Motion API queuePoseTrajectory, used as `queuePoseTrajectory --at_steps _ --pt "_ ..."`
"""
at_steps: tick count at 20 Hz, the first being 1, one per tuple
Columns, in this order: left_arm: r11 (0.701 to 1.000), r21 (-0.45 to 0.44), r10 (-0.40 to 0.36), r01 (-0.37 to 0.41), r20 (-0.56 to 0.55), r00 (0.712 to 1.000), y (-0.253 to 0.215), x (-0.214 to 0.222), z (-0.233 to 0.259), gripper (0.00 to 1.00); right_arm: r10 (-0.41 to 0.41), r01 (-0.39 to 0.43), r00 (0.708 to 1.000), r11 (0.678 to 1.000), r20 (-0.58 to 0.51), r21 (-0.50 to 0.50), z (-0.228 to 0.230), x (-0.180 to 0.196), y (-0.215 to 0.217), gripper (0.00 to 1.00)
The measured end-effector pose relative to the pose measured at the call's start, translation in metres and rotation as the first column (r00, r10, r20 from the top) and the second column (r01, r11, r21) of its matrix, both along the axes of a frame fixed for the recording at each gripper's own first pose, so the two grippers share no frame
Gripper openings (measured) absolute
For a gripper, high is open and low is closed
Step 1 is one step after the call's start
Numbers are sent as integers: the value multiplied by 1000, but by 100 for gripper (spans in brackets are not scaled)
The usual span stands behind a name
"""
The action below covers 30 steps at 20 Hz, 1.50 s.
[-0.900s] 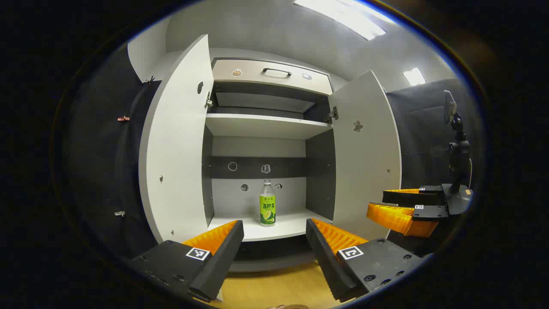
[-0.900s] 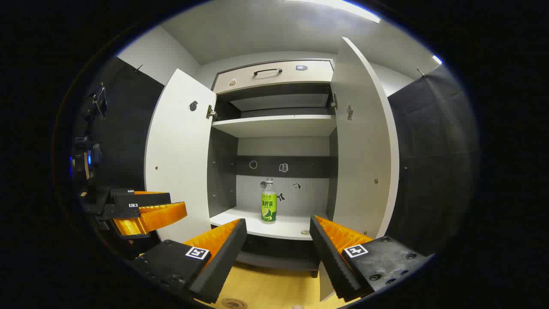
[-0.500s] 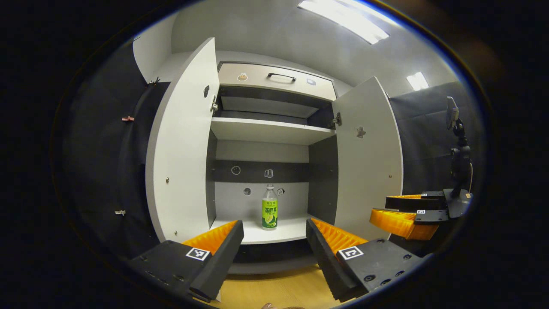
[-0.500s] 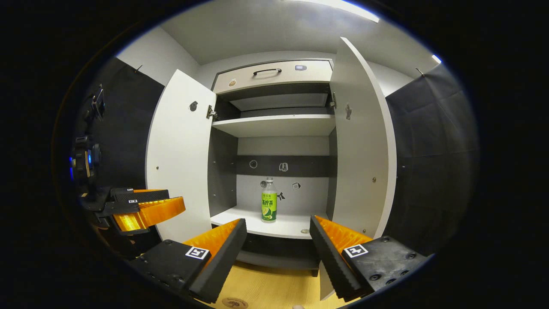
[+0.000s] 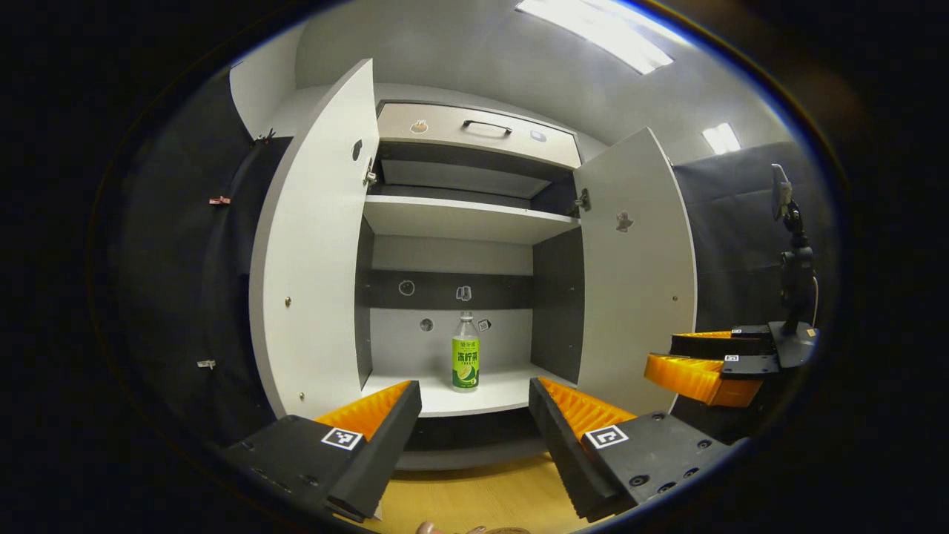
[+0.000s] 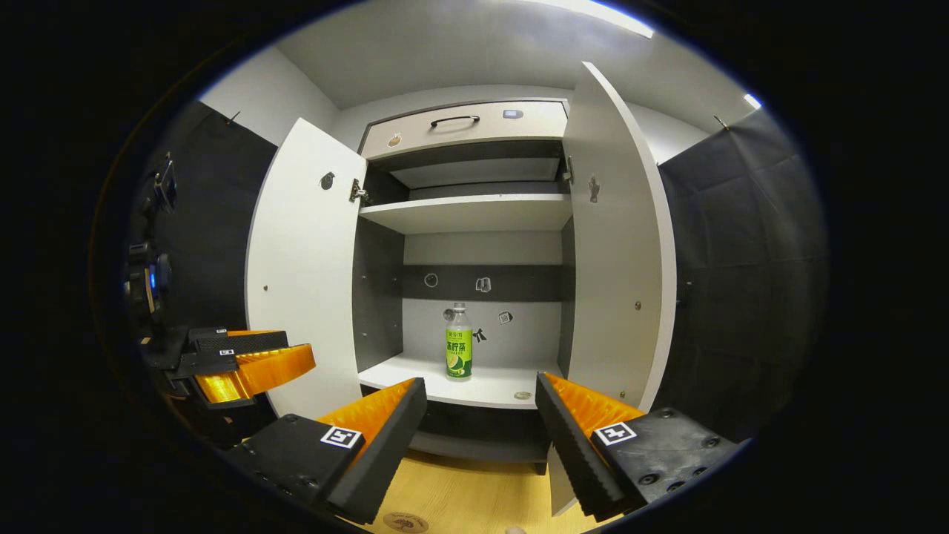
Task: Grasp the bottle in the cabinet with the left hand and place it on the coaster, then close the right door with the right hand and the left door with the left hand.
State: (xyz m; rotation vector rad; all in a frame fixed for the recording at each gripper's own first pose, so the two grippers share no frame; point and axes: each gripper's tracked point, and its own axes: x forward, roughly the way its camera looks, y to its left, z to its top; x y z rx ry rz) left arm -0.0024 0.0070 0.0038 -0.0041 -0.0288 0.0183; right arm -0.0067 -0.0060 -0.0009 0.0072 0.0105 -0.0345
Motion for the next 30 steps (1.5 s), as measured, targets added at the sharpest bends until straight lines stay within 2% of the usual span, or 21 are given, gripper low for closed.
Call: queuePoseTrajectory --at_steps 4,9,13,16,20,28,30 --pt "999 32 -43 43 -11 999 -7 1 -5 93 -22 22 1000 1000 1 4 1 -4 2 98" --pt "995 0 -98 99 -8 995 -8 4 -7 93 -66 66 998 998 2 1 1 -11 7 98" --pt "989 -19 -145 145 -11 989 -4 23 -9 93 -97 97 995 995 -12 -23 -4 -16 10 98" --pt "990 -24 -141 141 -6 990 2 49 -12 93 -76 75 997 996 -16 -44 -8 -10 15 98" --pt "994 -1 -110 110 8 994 10 91 -10 93 -30 29 999 998 -23 -56 -12 19 10 98" --pt "999 19 -34 33 52 998 18 188 -12 93 7 -6 1000 1000 -26 16 -24 71 -29 98" --pt "999 8 -49 49 55 997 13 211 -18 93 30 -29 999 999 -29 30 -29 80 -32 98"
